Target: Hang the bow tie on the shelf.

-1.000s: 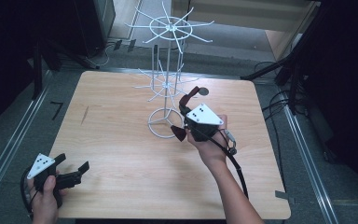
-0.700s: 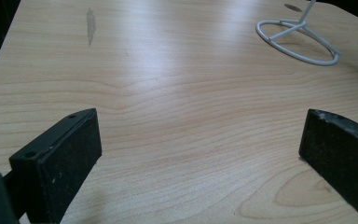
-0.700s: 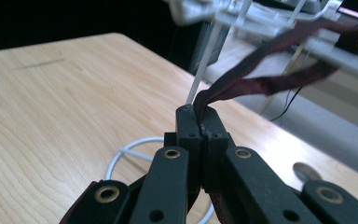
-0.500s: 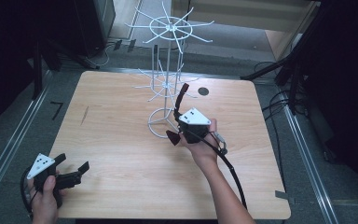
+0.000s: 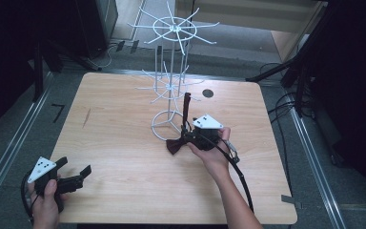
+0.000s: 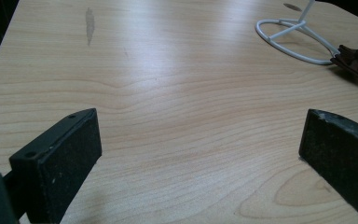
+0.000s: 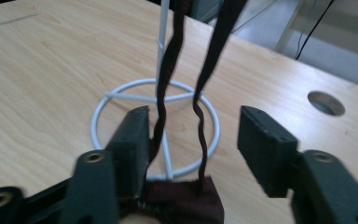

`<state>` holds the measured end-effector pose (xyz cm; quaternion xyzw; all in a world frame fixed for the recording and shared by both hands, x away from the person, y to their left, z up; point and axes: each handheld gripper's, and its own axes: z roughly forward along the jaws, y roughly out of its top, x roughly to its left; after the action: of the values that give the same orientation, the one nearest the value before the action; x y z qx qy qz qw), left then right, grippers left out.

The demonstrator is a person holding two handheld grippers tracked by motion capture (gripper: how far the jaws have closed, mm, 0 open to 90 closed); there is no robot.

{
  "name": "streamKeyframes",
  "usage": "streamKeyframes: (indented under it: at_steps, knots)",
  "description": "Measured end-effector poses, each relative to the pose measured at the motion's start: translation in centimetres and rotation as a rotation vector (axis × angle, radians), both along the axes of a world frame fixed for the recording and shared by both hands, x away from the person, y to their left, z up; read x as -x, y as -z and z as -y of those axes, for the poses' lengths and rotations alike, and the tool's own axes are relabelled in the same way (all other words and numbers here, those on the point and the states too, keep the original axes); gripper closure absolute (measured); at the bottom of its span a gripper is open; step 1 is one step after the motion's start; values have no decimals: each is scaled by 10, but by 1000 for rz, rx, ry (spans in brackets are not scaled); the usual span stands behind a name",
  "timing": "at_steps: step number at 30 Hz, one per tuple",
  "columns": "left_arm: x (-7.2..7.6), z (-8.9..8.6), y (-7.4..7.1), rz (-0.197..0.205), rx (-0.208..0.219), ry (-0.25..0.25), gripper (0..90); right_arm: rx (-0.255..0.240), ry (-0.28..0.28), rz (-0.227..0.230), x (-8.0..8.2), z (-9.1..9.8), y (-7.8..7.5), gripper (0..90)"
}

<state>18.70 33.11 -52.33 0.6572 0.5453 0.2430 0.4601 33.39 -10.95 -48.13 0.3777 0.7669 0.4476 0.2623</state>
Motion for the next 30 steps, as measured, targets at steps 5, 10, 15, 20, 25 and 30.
streamKeyframes:
  at_steps: [5,10,15,20,25,30]
  knots:
    - [0,0,0,0,-3,-1,0,-55,19,-37,13,17,-6,223]
    - [0,0,0,-1,-7,-1,0,-63,16,-45,26,36,-8,115]
    - [0,0,0,-1,-7,-3,0,-78,23,-41,37,60,-3,48]
    - [0,1,0,-3,-9,-3,0,-98,54,-55,46,85,5,32]
    - [0,1,0,-1,-8,-6,0,-96,79,-63,52,99,11,31]
    - [0,1,0,-1,-8,-8,0,-96,104,-72,59,117,18,31]
